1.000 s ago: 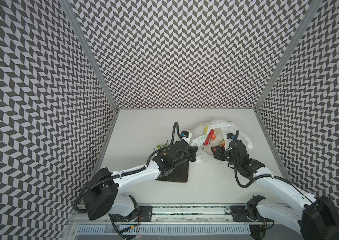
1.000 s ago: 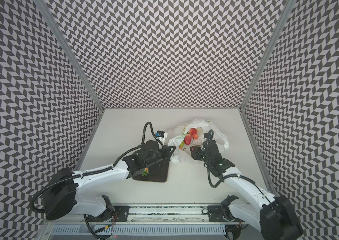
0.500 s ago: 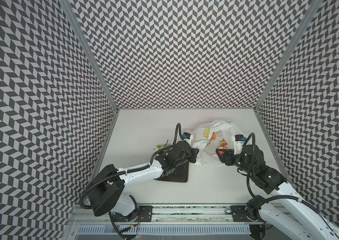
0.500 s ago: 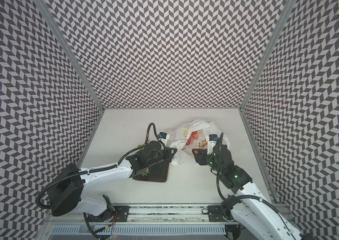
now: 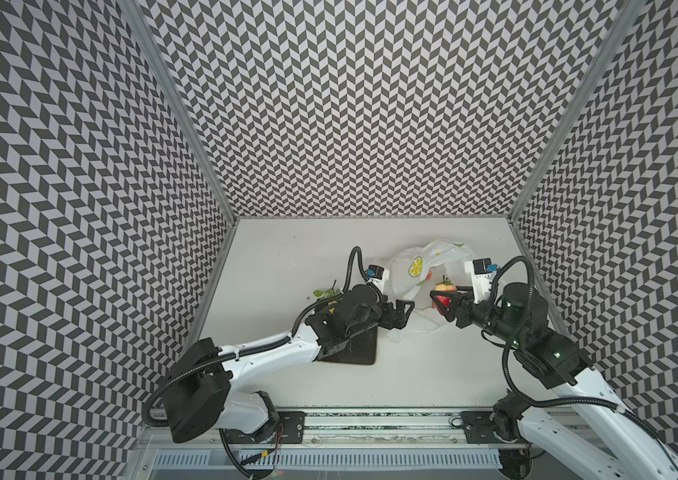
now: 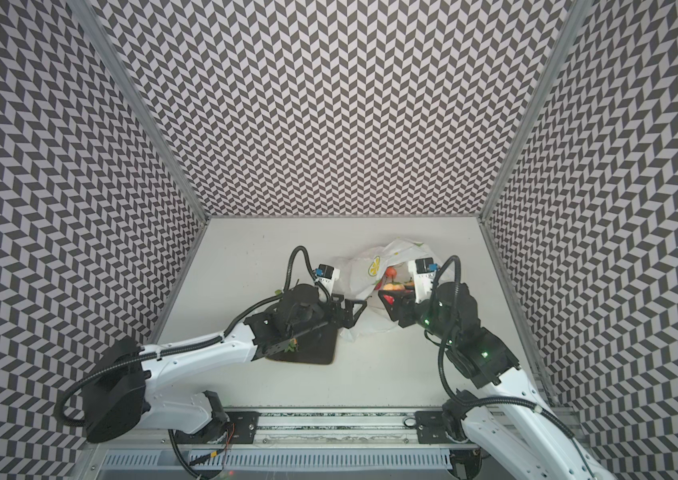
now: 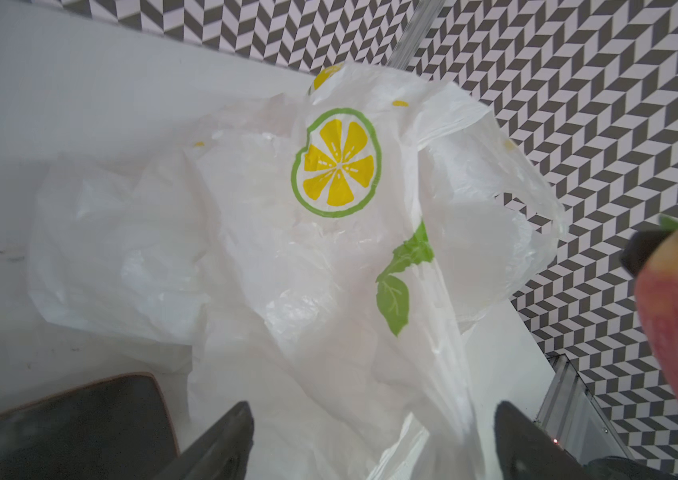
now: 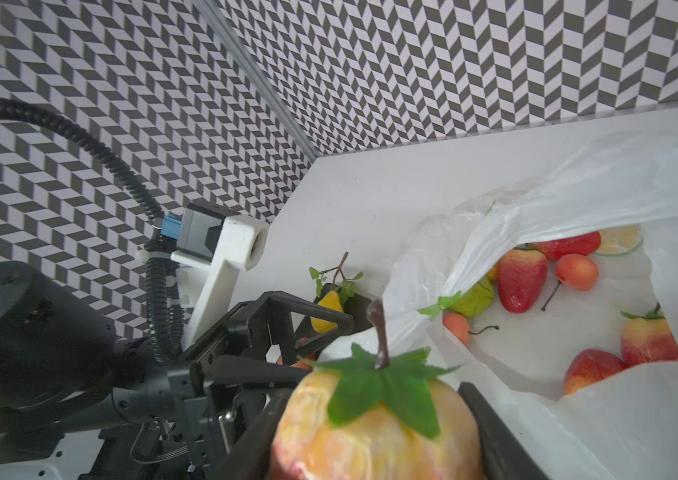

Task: Take the fake fruits out of the plastic bag
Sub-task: 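Grasp the red-yellow strawberry and lift it out with the right gripper, then carry the red-yellow strawberry over the black tray and lower it with the right gripper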

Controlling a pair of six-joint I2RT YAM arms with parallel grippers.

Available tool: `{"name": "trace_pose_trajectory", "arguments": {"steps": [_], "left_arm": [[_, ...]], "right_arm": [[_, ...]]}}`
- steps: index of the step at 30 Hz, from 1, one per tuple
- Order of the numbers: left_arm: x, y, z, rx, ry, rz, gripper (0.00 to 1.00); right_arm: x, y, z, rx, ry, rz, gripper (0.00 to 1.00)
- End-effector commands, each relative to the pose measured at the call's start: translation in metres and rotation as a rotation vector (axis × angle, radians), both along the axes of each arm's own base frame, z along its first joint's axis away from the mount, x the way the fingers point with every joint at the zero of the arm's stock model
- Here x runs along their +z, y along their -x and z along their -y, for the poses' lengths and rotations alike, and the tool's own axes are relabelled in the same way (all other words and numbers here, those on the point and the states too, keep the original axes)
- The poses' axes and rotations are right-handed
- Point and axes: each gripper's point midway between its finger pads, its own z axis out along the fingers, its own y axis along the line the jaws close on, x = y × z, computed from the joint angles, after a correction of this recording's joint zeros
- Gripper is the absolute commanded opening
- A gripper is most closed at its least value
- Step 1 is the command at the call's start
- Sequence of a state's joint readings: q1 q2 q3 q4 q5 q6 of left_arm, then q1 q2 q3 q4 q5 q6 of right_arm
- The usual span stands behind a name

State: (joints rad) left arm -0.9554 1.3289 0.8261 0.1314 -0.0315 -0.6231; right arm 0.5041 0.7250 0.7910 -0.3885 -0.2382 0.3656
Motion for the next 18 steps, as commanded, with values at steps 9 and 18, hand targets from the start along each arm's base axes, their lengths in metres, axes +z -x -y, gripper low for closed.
{"name": "trace_pose_trajectory", "arguments": {"steps": [9, 18], "left_arm": [[0.056, 0.010, -0.095, 0.202, 0.062, 0.052, 1.00], [0.068, 0.024, -0.197, 0.500, 0.152, 0.073, 0.99]], "right_arm": [[0.087, 0.012, -0.064, 0.219, -0.108, 0.176, 0.51], [0.068, 0.012, -0.145, 0.320, -0.008, 0.166, 0.51]]}}
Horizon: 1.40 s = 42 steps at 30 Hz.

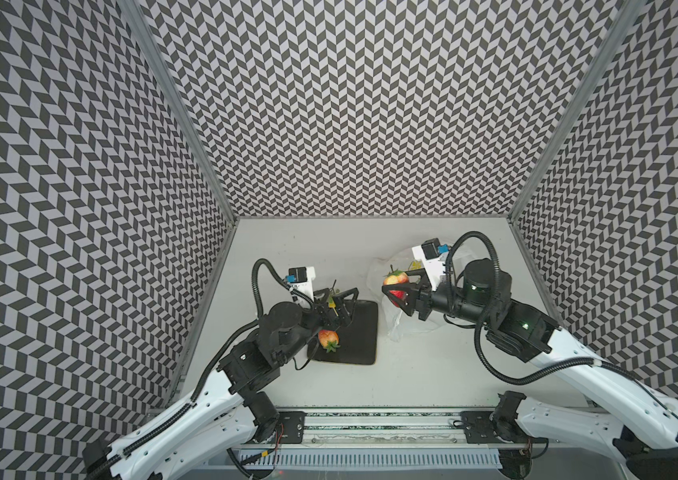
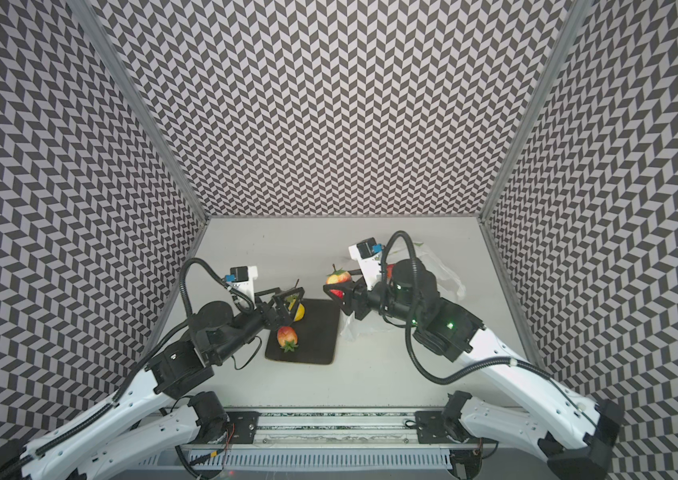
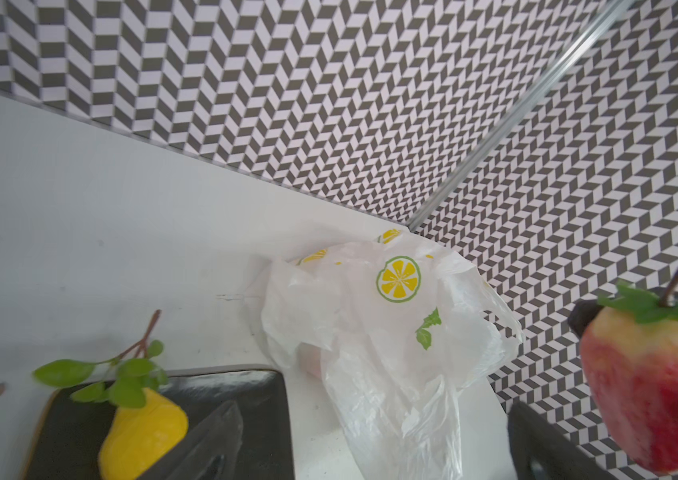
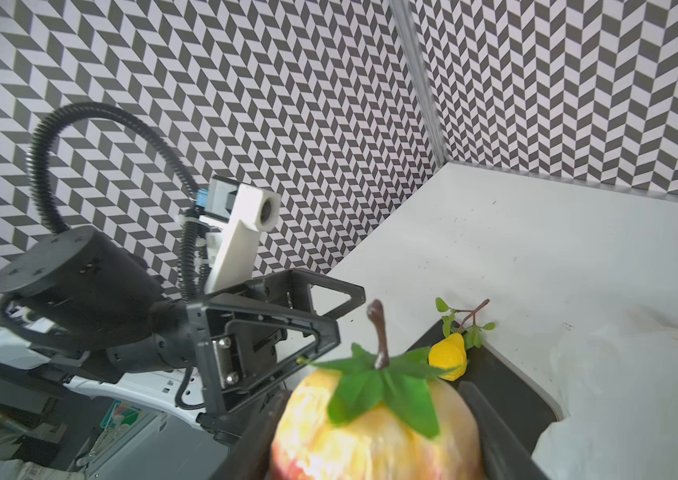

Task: Take the fake fruits out of the plastic bag
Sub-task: 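Carry the red-yellow strawberry over the black tray and lower it with the right gripper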

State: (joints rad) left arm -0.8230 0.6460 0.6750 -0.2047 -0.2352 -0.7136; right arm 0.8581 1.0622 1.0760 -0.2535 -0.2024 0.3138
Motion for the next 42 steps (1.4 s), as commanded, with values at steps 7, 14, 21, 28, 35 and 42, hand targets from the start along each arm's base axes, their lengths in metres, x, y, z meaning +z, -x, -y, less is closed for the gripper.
{"name": "trace_pose_trajectory", "arguments": {"steps": [7, 14, 21, 28, 35, 42], "left_arm": [[-0.002, 0.008, -0.078, 0.273, 0.064, -0.020, 0.98], [0.000, 0.017, -0.099, 0.335, 0.102, -0.009, 0.97], [0.002, 0.022, -0.109, 0.364, 0.116, -0.005, 0.97], [0.015, 0.027, -0.117, 0.378, 0.113, 0.016, 0.96], [0.015, 0.024, -0.115, 0.378, 0.101, 0.020, 0.96], [0.019, 0.019, -0.109, 0.370, 0.082, 0.027, 0.96]], "right_arm": [[-0.065, -0.002, -0.088, 0.128, 0.083, -0.043, 0.52], [-0.136, -0.028, -0.118, 0.048, 0.206, -0.118, 0.52], [-0.174, -0.045, -0.162, 0.035, 0.267, -0.137, 0.52], [-0.214, -0.071, -0.193, -0.030, 0.338, -0.150, 0.52], [-0.237, -0.084, -0.212, -0.087, 0.382, -0.102, 0.52], [-0.259, -0.090, -0.212, -0.129, 0.432, -0.093, 0.52]]}}
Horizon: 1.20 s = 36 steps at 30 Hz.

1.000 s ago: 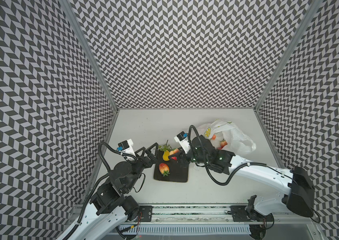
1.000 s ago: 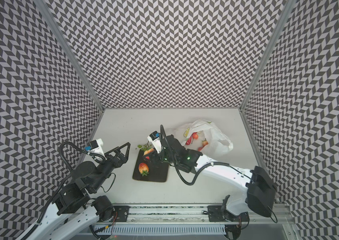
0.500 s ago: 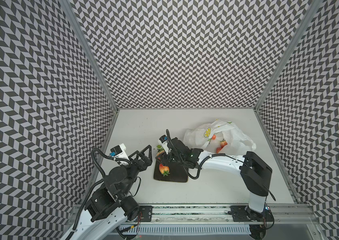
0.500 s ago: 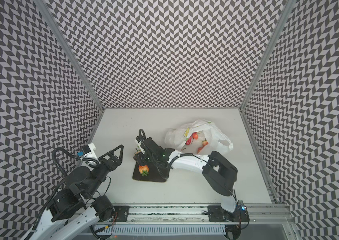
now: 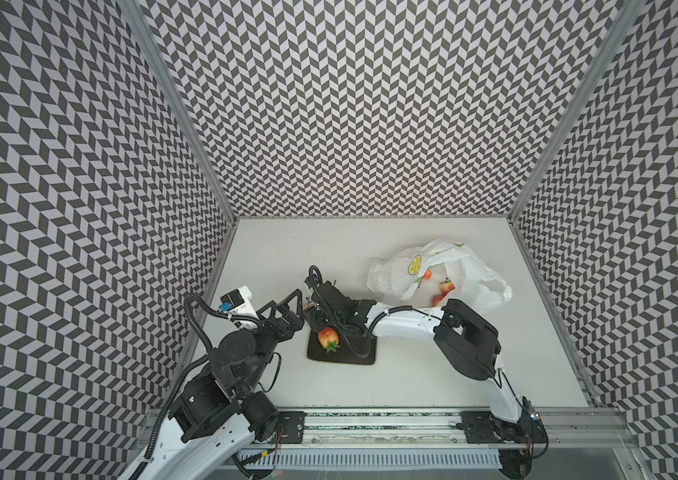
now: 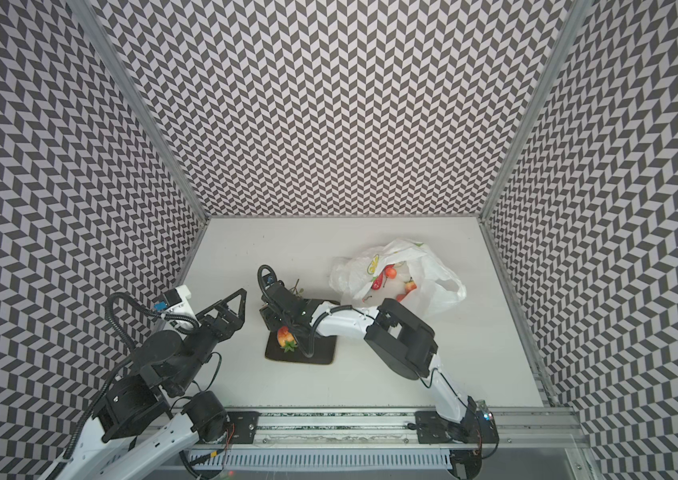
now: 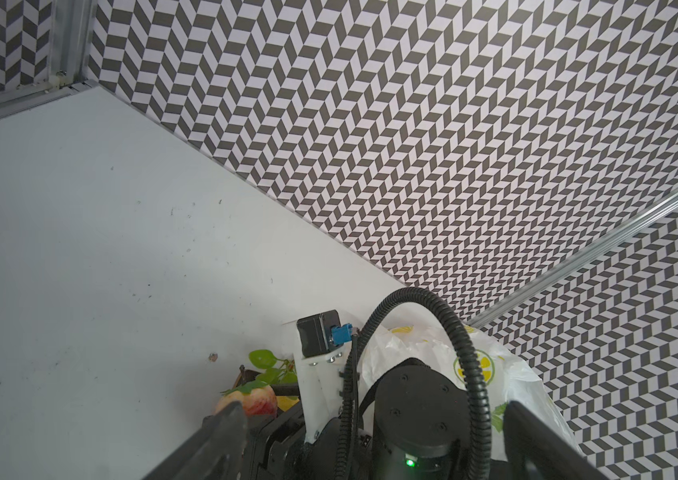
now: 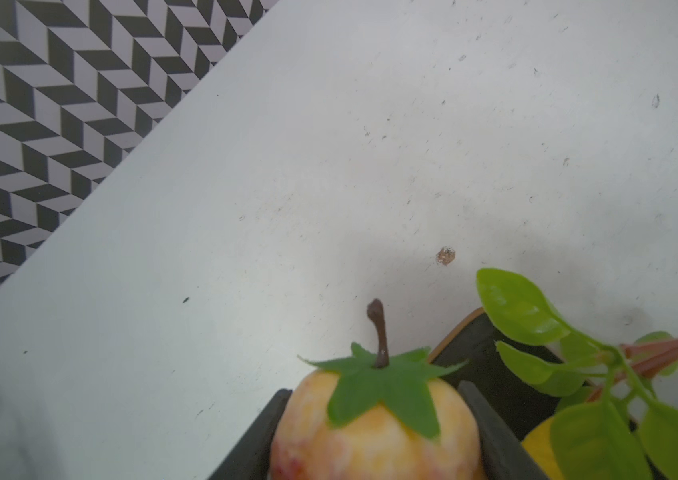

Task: Take the fake fruits out of the plastic bag
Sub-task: 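Carry the red-yellow strawberry over the black tray and lower it with the right gripper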

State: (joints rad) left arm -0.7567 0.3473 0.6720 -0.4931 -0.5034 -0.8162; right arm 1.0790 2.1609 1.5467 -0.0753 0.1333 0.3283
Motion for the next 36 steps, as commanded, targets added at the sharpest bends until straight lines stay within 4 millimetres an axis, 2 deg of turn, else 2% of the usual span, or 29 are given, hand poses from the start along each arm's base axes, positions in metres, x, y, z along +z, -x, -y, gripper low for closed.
{"name": "trace_pose_trajectory", "arguments": {"steps": [1, 16, 25, 30, 36], "left_arm": [[0.016, -0.001, -0.004, 0.021, 0.010, 0.033, 0.96], [0.010, 0.004, -0.006, 0.011, 0.012, 0.014, 0.97], [0.008, 0.002, -0.002, -0.002, 0.017, 0.011, 0.97], [0.007, 0.002, -0.002, -0.002, 0.017, 0.009, 0.97], [0.008, 0.002, -0.002, -0.001, 0.020, 0.010, 0.97]], "right_arm": [[0.003, -0.006, -0.006, -0.027, 0.006, 0.055, 0.52], [-0.010, 0.015, 0.003, -0.010, 0.111, 0.082, 0.55], [-0.020, 0.015, 0.014, -0.033, 0.159, 0.091, 0.62], [-0.017, 0.015, 0.014, -0.036, 0.150, 0.091, 0.65], [-0.003, 0.017, 0.009, -0.029, 0.132, 0.108, 0.72]]}}
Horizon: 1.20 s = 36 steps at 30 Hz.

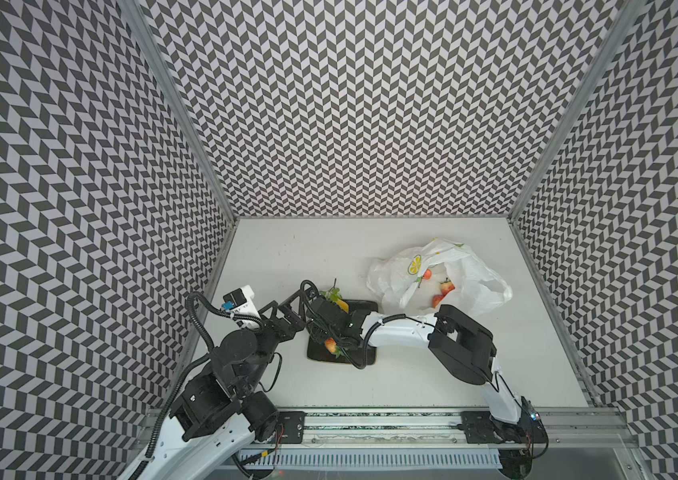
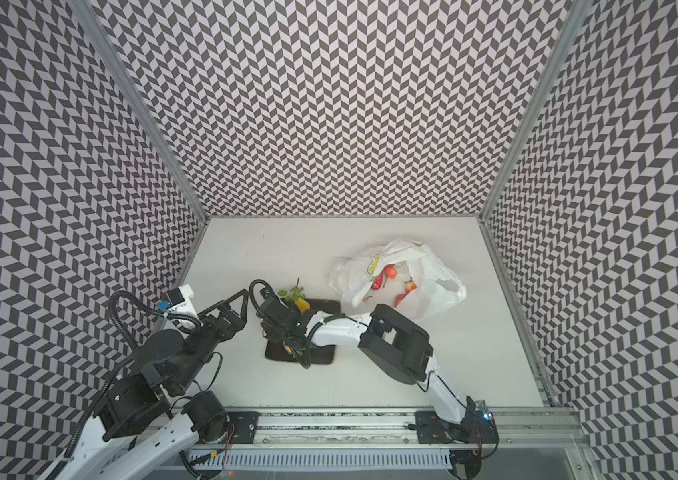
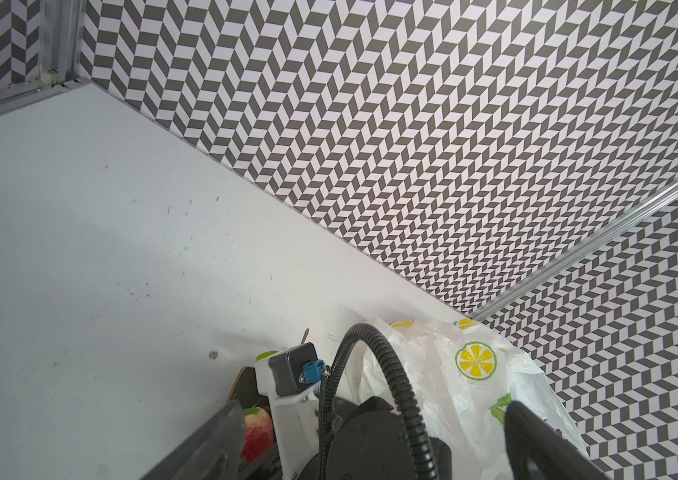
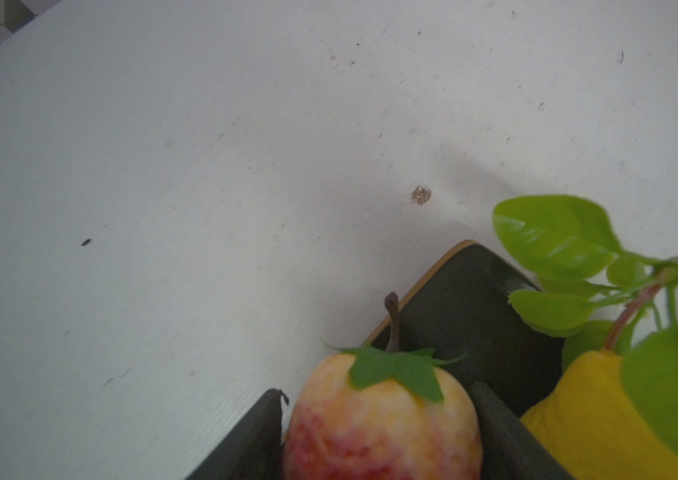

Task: Take the fake fruits out of the plastic bag
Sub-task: 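Carry the red-yellow strawberry over the black tray and lower it with the right gripper, then open the right gripper to release the strawberry onto the tray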

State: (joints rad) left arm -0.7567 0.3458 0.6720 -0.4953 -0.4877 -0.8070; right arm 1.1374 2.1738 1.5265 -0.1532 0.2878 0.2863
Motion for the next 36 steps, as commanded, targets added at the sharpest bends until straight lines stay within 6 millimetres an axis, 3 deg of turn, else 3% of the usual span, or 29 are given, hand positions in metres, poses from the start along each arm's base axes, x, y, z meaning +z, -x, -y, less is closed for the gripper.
{"name": "trace_pose_trajectory", "arguments": {"steps": [1, 5, 11, 15, 19, 23, 27, 32, 36], "left_arm": [[0.008, 0.000, -0.004, 0.016, 0.027, 0.010, 0.97], [0.009, 0.000, -0.003, 0.013, 0.030, 0.012, 0.97], [0.014, 0.000, -0.003, 0.015, 0.025, 0.023, 0.97], [0.022, 0.001, -0.005, 0.018, 0.031, 0.039, 0.97], [0.029, 0.001, -0.004, 0.014, 0.025, 0.052, 0.97], [0.031, -0.002, 0.004, -0.018, 0.002, 0.056, 0.97], [0.033, -0.006, 0.020, -0.077, -0.018, 0.069, 0.97], [0.026, -0.017, 0.050, -0.174, -0.064, 0.059, 0.97], [0.018, -0.024, 0.083, -0.294, -0.088, 0.048, 0.97]], "right_arm": [[0.026, 0.001, -0.006, 0.003, -0.039, 0.044, 0.73], [0.043, 0.004, -0.009, 0.012, -0.068, 0.051, 0.74], [0.107, 0.022, -0.018, 0.087, -0.198, 0.061, 0.75], [0.143, 0.029, -0.010, 0.093, -0.262, 0.075, 0.74], [0.177, 0.040, 0.012, 0.084, -0.321, 0.076, 0.71], [0.205, 0.052, 0.048, 0.052, -0.375, 0.087, 0.69], [0.214, 0.058, 0.105, -0.055, -0.391, 0.117, 0.68], [0.204, 0.058, 0.179, -0.206, -0.348, 0.098, 0.66], [0.182, 0.041, 0.240, -0.382, -0.325, 0.034, 0.62]]}}
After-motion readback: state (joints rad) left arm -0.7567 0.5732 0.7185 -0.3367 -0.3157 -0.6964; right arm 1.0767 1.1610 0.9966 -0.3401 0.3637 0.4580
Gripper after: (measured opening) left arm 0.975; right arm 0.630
